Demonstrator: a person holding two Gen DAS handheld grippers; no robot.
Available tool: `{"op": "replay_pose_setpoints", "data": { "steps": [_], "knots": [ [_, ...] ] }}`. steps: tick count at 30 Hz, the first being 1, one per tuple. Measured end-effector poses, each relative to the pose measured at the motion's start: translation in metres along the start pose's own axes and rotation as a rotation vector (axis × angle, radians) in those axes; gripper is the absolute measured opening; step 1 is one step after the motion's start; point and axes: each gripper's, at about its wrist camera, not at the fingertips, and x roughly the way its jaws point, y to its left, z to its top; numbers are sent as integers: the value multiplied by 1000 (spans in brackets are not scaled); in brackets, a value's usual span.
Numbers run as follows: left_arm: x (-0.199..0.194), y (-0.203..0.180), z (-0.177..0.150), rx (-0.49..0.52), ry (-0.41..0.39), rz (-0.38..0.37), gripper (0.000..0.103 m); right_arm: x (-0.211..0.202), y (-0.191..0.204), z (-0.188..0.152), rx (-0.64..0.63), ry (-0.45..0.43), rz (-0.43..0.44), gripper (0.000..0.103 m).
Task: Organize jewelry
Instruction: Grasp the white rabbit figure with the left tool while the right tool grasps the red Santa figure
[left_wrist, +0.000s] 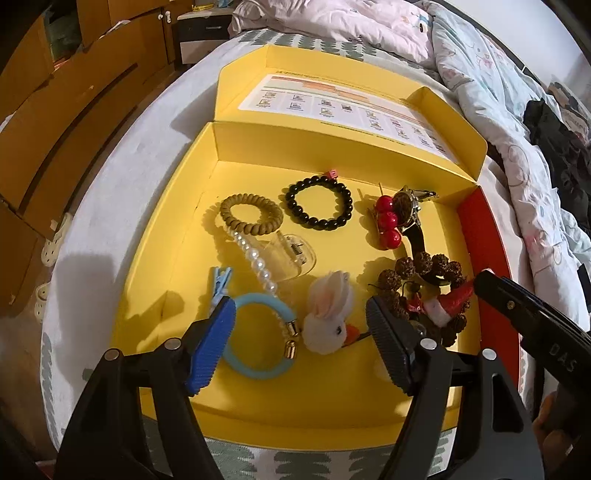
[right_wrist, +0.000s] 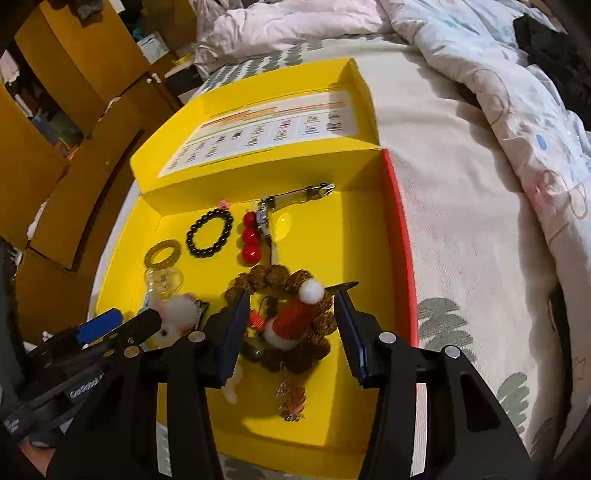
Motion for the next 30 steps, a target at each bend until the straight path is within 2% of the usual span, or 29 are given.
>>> {"op": "replay_pose_setpoints", "data": {
  "steps": [3, 6, 8, 15, 17, 25, 30],
  "knots": [
    [6, -2, 1, 4, 12, -4, 68, 6, 1, 2, -6, 10, -5, 48],
    [12, 2, 3, -10, 33, -16, 59, 10, 3, 4, -8, 9, -11, 48],
    [16, 7, 4, -28, 51, -30, 46, 12, 3, 5, -11, 11, -8, 44],
    [14, 10, 7, -48, 52, -57, 32, 20, 4, 5, -14, 25, 0, 31],
    [13, 9, 7, -40, 50, -60, 22, 20, 3, 5, -11, 23, -1, 24],
    [10, 7, 7, -36, 44, -95, 9, 20, 4, 4, -15, 22, 4, 20],
    [10, 8, 8, -42, 41, -118, 6, 17, 3, 4, -15, 18, 16, 15]
  ]
}}
